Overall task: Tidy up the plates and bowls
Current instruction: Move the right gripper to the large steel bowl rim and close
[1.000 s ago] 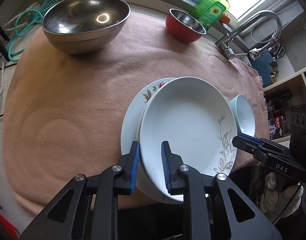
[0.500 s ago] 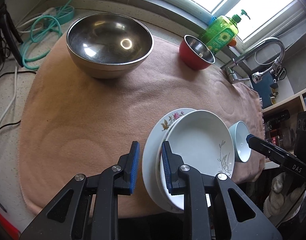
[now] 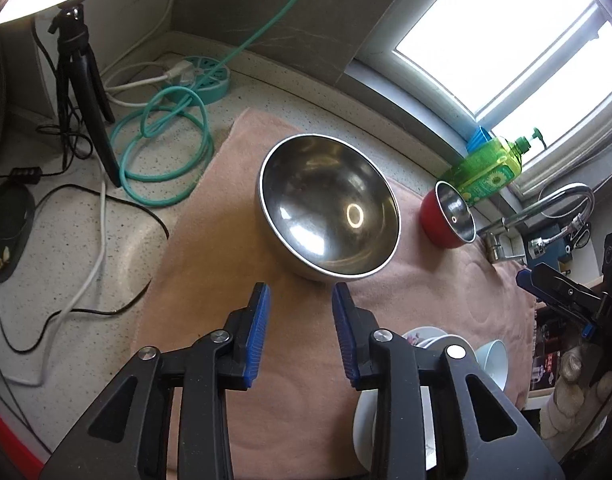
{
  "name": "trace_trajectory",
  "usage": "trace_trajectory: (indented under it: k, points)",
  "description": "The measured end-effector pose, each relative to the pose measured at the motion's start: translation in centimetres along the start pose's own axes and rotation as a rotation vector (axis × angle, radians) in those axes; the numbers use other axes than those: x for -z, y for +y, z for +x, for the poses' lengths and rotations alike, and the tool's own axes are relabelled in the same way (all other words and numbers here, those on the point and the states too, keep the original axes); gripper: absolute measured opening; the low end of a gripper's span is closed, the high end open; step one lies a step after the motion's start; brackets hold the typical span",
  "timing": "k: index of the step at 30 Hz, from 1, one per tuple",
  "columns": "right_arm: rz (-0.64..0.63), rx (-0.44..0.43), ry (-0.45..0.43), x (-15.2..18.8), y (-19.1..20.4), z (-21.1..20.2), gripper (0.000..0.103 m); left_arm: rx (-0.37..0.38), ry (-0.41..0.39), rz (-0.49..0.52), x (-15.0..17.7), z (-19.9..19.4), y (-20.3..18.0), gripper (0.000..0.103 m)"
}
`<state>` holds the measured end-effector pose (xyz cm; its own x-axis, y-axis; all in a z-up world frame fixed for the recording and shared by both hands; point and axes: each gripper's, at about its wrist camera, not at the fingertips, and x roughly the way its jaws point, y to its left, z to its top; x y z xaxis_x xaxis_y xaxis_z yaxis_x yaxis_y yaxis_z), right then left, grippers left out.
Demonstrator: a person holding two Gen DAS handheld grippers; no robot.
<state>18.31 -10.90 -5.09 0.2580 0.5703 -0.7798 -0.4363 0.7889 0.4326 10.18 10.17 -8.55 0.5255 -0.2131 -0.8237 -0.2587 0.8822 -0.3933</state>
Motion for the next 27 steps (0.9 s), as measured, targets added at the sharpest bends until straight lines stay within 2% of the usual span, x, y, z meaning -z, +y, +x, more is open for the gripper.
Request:
trace_trajectory:
  k: [5,8,12,15,21,22,24,27]
  points:
    - [-0.007,-0.018,0.040,-1.9,0.9,3.1,0.062,0.003,-0.006,-0.027,-2.3,0.9,1.0,0.037]
    - [-0.021,-0.001,0.052,-2.9,1.1,4.7,0.062,-0.007,-0.007,-0.032,-3.5,1.7,1.4,0.037]
    - [0.026,0.004,0.094,-4.1,0.0,7.1,0.062,0.011,0.027,-0.063,-4.9,3.2,2.3,0.037]
    - [0.042,0.014,0.095,-4.8,-0.8,8.2,0.062,0.006,0.037,-0.073,-5.8,4.1,2.8,0.037]
    - [0.087,-0.005,0.125,-5.1,-1.7,10.9,0.062,0.009,0.078,-0.092,-6.3,6.0,3.6,0.037]
    - [0.095,-0.015,0.135,-5.0,-1.8,11.5,0.061,0.015,0.084,-0.095,-6.3,6.2,3.6,0.037]
    - [0.091,-0.025,0.155,-4.9,-1.7,12.5,0.052,0.035,0.102,-0.100,-6.2,6.7,3.6,0.037]
    - [0.098,-0.024,0.166,-4.8,-1.8,13.6,0.048,0.033,0.110,-0.094,-6.1,7.3,3.4,0.037]
